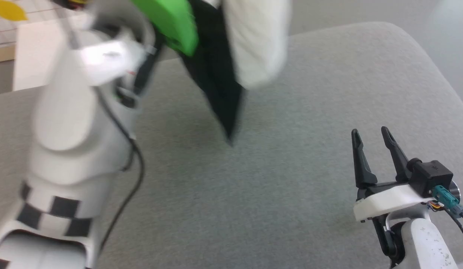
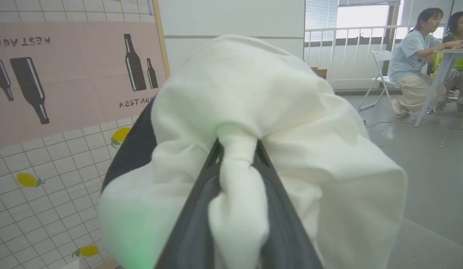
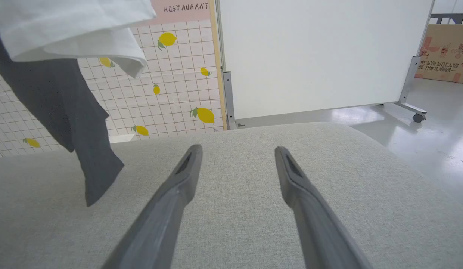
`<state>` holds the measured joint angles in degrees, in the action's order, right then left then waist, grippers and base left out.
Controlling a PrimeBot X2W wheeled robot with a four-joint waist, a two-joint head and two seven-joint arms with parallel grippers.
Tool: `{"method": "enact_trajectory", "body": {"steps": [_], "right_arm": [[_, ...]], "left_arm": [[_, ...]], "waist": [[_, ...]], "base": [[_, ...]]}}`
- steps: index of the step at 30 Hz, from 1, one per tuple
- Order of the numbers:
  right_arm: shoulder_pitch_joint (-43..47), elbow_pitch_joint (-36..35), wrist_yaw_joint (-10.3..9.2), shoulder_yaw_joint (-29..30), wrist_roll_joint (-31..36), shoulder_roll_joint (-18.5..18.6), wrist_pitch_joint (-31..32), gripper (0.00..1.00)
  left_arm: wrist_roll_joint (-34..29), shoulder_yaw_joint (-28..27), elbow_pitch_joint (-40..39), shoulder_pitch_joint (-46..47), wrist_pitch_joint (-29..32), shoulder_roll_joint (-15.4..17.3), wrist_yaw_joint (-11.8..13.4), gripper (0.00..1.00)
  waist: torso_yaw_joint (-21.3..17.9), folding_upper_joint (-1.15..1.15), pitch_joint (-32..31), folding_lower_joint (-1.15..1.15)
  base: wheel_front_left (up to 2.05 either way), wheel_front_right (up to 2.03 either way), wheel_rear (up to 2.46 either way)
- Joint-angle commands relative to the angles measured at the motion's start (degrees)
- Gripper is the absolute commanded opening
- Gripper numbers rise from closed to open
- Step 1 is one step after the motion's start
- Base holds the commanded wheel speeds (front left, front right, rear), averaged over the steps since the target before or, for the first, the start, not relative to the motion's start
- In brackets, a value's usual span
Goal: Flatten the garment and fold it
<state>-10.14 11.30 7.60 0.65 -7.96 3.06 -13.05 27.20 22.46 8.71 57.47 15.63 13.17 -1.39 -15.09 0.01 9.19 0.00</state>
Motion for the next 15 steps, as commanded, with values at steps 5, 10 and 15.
{"method": "enact_trajectory", "body": {"steps": [5,10,15], "right_arm": [[-0.05,-0.10,-0.11,-0.08,-1.45,-0.17,-0.31,1.00],[-1.32,0.30,-0.11,-0.09,-1.99,-0.18,-0.76,1.00],[-2.21,0.90,-0.11,-0.64,-2.32,-0.18,-1.12,1.00]], "left_arm": [[3.14,5.23,5.68,-5.58,6.91,-2.28,-2.26,0.00],[6.18,9.48,12.71,-10.64,15.23,-3.07,-3.42,0.00],[7.95,13.52,19.19,-15.16,22.55,-3.25,-4.17,0.00]], "waist": [[-3.23,-0.01,4.49,0.00],[-3.30,-0.01,6.61,0.00],[-3.09,-0.01,7.32,0.00]], "base": [[0.00,0.00,0.00],[0.00,0.00,0.00],[0.00,0.00,0.00]]}}
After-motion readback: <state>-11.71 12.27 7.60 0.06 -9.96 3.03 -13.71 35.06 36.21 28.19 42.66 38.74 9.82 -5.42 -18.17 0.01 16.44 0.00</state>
